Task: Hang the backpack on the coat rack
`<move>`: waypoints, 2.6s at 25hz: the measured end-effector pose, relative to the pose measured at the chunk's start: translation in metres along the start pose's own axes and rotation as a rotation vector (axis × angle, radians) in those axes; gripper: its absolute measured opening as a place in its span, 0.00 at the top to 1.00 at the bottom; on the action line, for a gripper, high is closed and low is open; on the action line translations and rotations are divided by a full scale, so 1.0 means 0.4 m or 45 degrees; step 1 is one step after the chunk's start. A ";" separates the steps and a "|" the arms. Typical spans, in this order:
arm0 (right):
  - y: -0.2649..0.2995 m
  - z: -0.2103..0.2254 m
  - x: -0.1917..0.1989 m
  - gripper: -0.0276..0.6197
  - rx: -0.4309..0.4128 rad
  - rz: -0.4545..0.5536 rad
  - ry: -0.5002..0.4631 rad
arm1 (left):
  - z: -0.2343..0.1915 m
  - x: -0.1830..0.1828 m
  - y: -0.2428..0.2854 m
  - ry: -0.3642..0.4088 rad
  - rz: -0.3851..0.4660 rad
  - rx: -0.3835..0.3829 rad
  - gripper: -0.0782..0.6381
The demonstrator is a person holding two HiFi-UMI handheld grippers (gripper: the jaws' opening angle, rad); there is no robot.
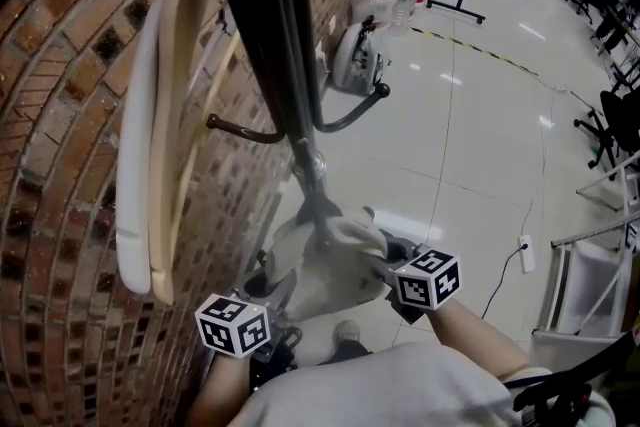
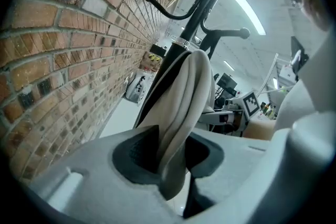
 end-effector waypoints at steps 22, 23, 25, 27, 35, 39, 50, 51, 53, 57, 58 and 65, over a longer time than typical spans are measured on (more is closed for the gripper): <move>-0.033 0.024 0.009 0.51 0.063 -0.049 -0.253 | -0.010 -0.005 -0.005 0.020 0.141 -0.146 0.54; -0.046 0.025 0.009 0.50 0.072 -0.038 -0.246 | -0.007 -0.005 -0.013 0.011 0.148 -0.147 0.53; -0.079 0.025 0.006 0.49 0.095 0.005 -0.232 | 0.005 -0.004 -0.031 0.007 0.163 -0.149 0.51; -0.118 0.013 0.001 0.49 0.102 0.048 -0.222 | 0.025 0.004 -0.054 0.013 0.178 -0.160 0.51; -0.293 -0.090 0.067 0.58 -0.004 0.071 -0.208 | 0.174 0.108 -0.122 0.012 0.165 -0.129 0.52; -0.424 -0.185 0.133 0.84 -0.111 0.119 -0.144 | 0.348 0.189 -0.147 0.064 0.137 -0.047 0.76; -0.781 -0.462 0.352 0.96 -0.282 0.220 -0.390 | 0.843 0.388 -0.266 0.300 0.168 0.080 0.89; -0.813 -0.489 0.374 0.96 -0.298 0.220 -0.406 | 0.883 0.407 -0.287 0.319 0.173 0.075 0.89; -0.864 -0.541 0.407 0.96 -0.314 0.228 -0.428 | 0.937 0.437 -0.331 0.330 0.188 0.063 0.89; -0.921 -0.615 0.430 0.96 -0.301 0.229 -0.444 | 0.985 0.449 -0.390 0.344 0.196 0.067 0.89; -0.930 -0.632 0.433 0.96 -0.294 0.226 -0.444 | 0.996 0.450 -0.402 0.361 0.196 0.072 0.89; -0.970 -0.808 0.567 0.96 -0.247 0.181 -0.467 | 1.055 0.583 -0.538 0.457 0.175 0.140 0.89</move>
Point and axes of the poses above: the fingertips, and each gripper's own axes: y forward along the fingers, z to its right, x out of its underside, the point moved 4 cm from there along -y, backward along the fingers, and after that the axes turned 4 degrees about x, right-handed, at the moved point
